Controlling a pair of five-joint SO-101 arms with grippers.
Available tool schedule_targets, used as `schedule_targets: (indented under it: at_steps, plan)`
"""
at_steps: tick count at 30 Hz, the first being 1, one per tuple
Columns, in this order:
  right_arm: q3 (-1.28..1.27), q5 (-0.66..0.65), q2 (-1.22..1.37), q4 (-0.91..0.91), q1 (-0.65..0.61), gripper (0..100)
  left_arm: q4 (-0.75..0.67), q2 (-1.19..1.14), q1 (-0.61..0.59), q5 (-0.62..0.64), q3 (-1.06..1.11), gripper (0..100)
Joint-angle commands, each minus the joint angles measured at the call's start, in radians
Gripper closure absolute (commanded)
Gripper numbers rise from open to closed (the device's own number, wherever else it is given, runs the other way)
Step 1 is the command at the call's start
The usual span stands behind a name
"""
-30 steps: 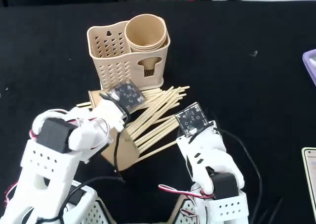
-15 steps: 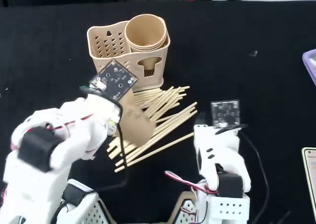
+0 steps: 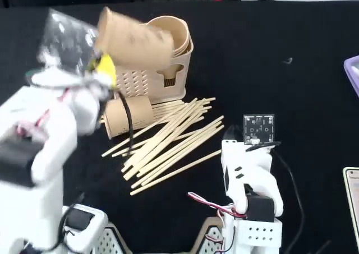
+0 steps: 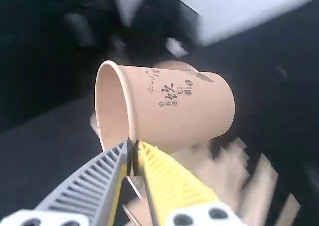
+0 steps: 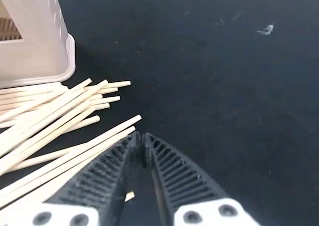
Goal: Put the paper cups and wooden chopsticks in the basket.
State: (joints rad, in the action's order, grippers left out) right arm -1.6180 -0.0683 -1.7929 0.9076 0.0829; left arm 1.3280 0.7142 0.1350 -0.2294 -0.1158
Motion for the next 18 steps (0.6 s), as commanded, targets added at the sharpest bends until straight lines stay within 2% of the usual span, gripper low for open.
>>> schedule_targets:
  at_steps: [1,5,8,12,18]
  plan:
    - [0.005,0.009,-0.016,-0.025,0.011,98.4,-0.204,-0.077,-0.041,0.017,0.007,97]
    - [0.005,0.009,-0.016,-0.025,0.011,98.4,-0.328,-0.152,-0.033,0.012,0.007,97]
    - [0.004,0.009,-0.016,-0.028,0.011,98.4,-0.393,-0.203,-0.031,-0.077,0.007,97]
    - [0.004,0.009,-0.016,-0.028,0.011,98.4,-0.399,-0.253,-0.031,-0.241,0.007,97]
    - [0.004,0.009,-0.016,-0.029,0.009,98.4,-0.399,-0.275,0.061,-0.359,0.007,97]
